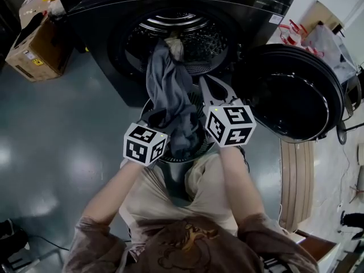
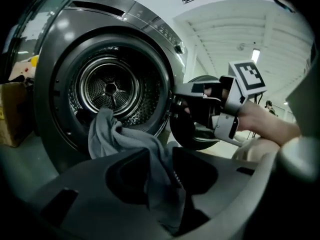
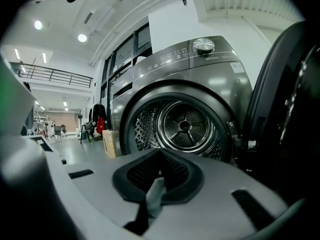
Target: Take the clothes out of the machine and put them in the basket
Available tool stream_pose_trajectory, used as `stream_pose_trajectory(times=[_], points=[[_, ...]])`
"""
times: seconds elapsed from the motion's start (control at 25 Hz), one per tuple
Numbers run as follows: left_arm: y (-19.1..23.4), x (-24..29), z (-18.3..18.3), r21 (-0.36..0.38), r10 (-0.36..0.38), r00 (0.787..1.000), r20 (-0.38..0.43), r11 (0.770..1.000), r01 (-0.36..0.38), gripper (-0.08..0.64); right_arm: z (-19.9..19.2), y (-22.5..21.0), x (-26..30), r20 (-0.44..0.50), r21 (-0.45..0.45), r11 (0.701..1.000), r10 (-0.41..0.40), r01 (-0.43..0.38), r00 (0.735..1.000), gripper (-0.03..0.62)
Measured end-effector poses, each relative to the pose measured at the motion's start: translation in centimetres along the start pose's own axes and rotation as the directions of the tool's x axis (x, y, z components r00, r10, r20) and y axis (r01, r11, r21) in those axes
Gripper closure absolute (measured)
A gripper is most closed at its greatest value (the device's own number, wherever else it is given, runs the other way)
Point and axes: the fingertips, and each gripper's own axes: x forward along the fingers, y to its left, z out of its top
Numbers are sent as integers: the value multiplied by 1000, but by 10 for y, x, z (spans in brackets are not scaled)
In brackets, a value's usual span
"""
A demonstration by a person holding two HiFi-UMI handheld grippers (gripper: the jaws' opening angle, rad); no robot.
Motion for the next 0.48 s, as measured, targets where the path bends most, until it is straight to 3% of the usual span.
stream_pose_trajectory(times=[0.08, 0.2, 0.48], points=[[10, 2, 2, 4, 29, 1000, 0, 1000, -29, 343, 0, 0, 0, 3, 4, 1000, 1, -1, 1000, 594], [30, 3, 14, 10, 82, 996, 37, 997, -82, 296, 1, 0, 0, 7, 5, 1000, 5, -5, 1000, 595], [93, 39, 54, 80, 221, 970, 105, 970, -230, 247, 3, 1, -2, 14, 13, 1000, 18, -18, 1000, 595]])
